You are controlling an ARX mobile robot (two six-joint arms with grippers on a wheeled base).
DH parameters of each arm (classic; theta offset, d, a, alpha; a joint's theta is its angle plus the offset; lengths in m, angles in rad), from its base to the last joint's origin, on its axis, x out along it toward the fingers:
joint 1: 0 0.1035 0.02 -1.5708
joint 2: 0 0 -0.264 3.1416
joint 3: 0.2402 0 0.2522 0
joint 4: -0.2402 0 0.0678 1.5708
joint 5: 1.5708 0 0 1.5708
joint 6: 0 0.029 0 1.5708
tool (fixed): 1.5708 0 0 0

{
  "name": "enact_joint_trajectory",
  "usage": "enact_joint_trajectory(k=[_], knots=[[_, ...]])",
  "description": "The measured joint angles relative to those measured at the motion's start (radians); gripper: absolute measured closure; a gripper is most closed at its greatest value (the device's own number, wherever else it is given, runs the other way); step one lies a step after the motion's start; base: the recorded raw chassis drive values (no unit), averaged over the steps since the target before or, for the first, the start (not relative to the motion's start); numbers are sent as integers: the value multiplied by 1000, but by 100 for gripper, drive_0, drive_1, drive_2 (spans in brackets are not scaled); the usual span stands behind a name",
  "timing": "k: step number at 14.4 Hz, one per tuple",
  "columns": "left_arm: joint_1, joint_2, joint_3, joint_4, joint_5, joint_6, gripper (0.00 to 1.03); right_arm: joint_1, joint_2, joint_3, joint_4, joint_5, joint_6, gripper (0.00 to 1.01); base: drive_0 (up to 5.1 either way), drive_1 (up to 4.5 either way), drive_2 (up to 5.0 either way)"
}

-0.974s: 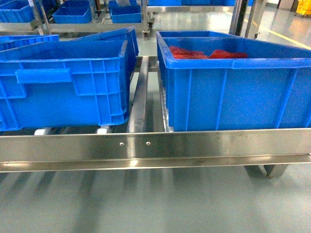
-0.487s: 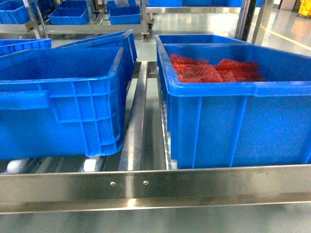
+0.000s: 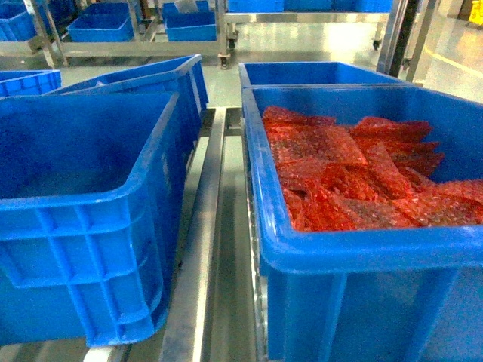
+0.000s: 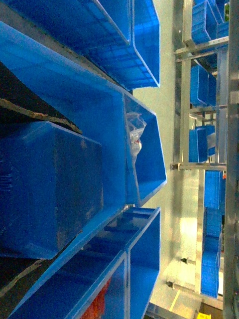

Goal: Pick blue part to blue bin on bottom shelf

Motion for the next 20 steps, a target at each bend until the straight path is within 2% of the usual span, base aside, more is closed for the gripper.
enact_joint_trajectory(k=[7, 20], knots=[[0, 6, 0, -1, 0, 0, 59, 0, 0, 0, 0, 0, 0, 3, -2, 397, -400], [0, 4, 0, -1, 0, 0, 59, 0, 0, 0, -1, 0, 0, 3, 0, 0, 0]])
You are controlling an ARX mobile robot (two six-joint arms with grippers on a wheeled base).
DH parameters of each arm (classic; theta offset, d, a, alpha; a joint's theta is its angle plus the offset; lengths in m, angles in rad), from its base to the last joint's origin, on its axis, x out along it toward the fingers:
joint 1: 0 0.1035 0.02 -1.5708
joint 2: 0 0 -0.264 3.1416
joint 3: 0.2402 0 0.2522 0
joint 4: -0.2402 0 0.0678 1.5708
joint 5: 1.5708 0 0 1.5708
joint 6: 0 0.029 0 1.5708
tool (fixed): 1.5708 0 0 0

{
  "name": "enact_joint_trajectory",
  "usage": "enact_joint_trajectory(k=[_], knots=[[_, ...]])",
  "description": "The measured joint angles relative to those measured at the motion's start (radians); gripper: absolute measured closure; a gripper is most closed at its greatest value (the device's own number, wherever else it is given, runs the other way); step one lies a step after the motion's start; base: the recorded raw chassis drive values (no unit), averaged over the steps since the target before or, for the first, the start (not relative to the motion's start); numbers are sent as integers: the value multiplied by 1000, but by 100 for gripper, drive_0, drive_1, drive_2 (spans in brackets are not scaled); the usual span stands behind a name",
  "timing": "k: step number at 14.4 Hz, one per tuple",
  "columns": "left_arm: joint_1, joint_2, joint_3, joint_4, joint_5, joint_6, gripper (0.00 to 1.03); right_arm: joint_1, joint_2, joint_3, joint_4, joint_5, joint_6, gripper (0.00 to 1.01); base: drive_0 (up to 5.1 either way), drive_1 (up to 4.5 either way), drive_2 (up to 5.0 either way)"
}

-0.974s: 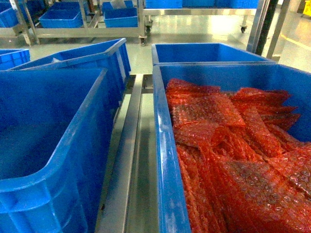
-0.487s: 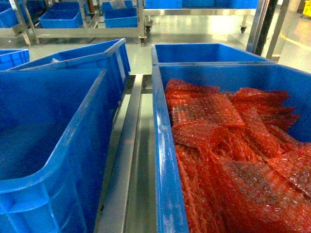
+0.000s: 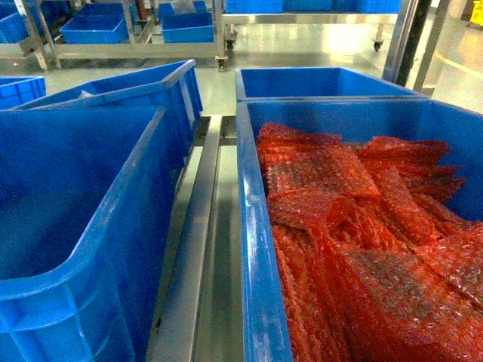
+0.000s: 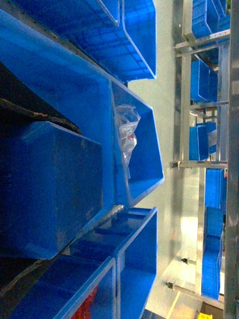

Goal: Pick blue part to blue bin on bottom shelf

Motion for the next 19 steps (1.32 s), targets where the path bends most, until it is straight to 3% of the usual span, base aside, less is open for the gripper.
enact_joint_trajectory(k=[19], knots=[[0, 0, 0, 0, 0, 0, 59, 0, 0, 0, 0, 0, 0, 3, 0, 0, 0]])
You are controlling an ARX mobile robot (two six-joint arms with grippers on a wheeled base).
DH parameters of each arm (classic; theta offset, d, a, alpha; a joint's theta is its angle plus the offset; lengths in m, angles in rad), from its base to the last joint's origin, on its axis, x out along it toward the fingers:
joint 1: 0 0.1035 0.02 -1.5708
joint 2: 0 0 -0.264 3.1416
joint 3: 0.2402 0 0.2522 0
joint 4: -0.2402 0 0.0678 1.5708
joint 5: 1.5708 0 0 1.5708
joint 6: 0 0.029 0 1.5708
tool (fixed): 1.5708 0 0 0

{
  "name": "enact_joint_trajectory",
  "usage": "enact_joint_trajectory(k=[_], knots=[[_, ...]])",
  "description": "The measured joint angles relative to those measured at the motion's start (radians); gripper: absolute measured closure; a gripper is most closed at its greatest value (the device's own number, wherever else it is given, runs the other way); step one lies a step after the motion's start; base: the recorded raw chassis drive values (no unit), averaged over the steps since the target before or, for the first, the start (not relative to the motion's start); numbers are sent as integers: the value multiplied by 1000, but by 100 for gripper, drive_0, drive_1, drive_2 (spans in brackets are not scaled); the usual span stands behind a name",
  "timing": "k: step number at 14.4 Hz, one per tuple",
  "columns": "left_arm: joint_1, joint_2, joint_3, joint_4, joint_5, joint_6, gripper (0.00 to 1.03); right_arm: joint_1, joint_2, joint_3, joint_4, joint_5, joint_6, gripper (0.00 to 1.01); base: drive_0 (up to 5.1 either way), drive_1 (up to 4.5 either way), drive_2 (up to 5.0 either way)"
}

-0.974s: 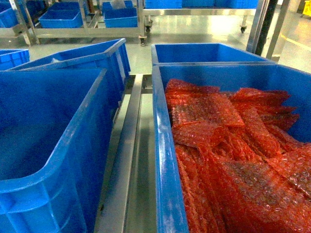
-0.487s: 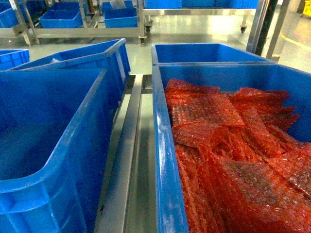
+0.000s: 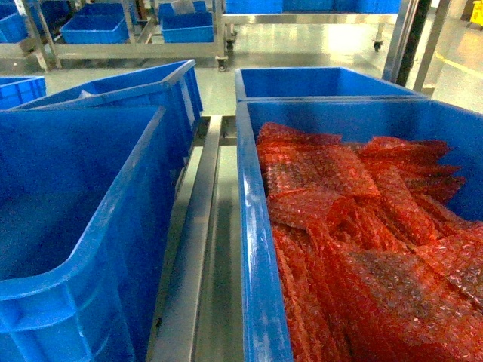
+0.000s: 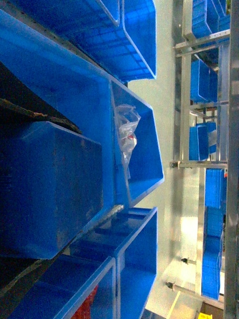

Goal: Pick blue part to blue bin on bottom shelf

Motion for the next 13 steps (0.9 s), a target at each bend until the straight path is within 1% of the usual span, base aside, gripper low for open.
enact_joint_trajectory(k=[1, 2, 3, 4, 5, 6, 8, 9, 11, 13], knots=[[0, 0, 0, 0, 0, 0, 59, 0, 0, 0, 0, 0, 0, 3, 0, 0, 0], [-40, 26, 27, -98, -120, 28, 59, 0, 0, 0, 0, 0, 0, 3, 0, 0, 0], [-116, 131, 80, -59, -283, 60, 59, 0, 0, 0, 2, 0, 0, 3, 0, 0, 0], [-150, 283, 171, 24, -376, 83, 59, 0, 0, 0, 1, 0, 0, 3, 0, 0, 0], [-149, 400, 218, 78, -379, 99, 59, 0, 0, 0, 0, 0, 0, 3, 0, 0, 0], [-137, 491, 253, 113, -364, 103, 59, 0, 0, 0, 0, 0, 0, 3, 0, 0, 0], [-112, 642, 326, 147, -309, 106, 59, 0, 0, 0, 0, 0, 0, 3, 0, 0, 0], [-101, 673, 333, 166, -297, 106, 59, 0, 0, 0, 0, 0, 0, 3, 0, 0, 0], [-93, 690, 345, 173, -292, 107, 37, 0, 0, 0, 0, 0, 0, 3, 0, 0, 0], [-90, 689, 346, 172, -292, 107, 10, 0, 0, 0, 0, 0, 0, 3, 0, 0, 0]])
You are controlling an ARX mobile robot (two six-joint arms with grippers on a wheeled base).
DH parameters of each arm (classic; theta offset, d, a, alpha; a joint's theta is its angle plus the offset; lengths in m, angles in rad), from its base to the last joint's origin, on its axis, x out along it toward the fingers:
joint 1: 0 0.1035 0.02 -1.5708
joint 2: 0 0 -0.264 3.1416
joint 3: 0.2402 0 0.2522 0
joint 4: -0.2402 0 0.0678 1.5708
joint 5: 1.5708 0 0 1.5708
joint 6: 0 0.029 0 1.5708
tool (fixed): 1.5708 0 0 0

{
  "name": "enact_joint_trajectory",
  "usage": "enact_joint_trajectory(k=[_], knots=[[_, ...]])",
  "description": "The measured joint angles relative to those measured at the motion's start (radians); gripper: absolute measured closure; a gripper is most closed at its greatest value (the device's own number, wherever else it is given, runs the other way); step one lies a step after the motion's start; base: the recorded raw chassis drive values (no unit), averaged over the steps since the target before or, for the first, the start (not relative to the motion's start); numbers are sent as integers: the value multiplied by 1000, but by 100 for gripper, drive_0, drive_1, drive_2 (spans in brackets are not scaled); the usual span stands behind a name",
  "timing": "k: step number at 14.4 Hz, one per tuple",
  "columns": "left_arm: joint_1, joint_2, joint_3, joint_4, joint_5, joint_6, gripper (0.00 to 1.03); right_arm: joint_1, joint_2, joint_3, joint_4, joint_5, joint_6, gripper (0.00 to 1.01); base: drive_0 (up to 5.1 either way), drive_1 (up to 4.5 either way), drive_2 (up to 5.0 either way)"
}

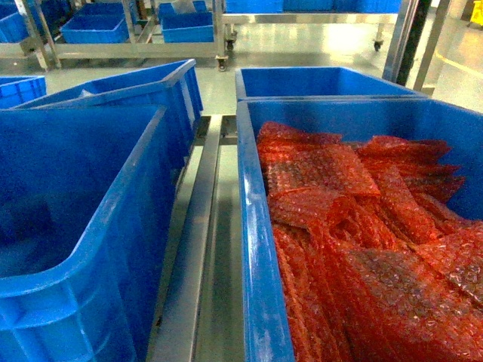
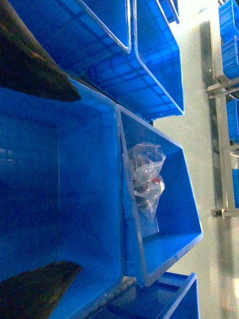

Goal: Pick blue part to blue bin on bottom shelf

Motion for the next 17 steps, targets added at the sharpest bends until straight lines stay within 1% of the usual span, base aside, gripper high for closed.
enact_joint_trajectory(k=[1, 2, 6, 7, 8, 9, 15, 17], knots=[[0, 0, 0, 0, 0, 2, 3, 0, 0, 0, 0, 0, 0, 3, 0, 0, 0], [0, 0, 0, 0, 0, 1, 5, 0, 0, 0, 0, 0, 0, 3, 0, 0, 0], [0, 0, 0, 0, 0, 1, 5, 0, 0, 0, 0, 0, 0, 3, 0, 0, 0], [14, 3, -23, 108, 68, -14, 10, 0, 0, 0, 0, 0, 0, 3, 0, 0, 0], [15, -23, -91, 238, 172, -46, 23, 0, 0, 0, 0, 0, 0, 3, 0, 0, 0], [8, -80, -186, 294, 202, -63, 36, 0, 0, 0, 0, 0, 0, 3, 0, 0, 0], [-5, -137, -287, 329, 202, -73, 56, 0, 0, 0, 0, 0, 0, 3, 0, 0, 0], [-16, -150, -311, 335, 189, -76, 61, 0, 0, 0, 0, 0, 0, 3, 0, 0, 0]])
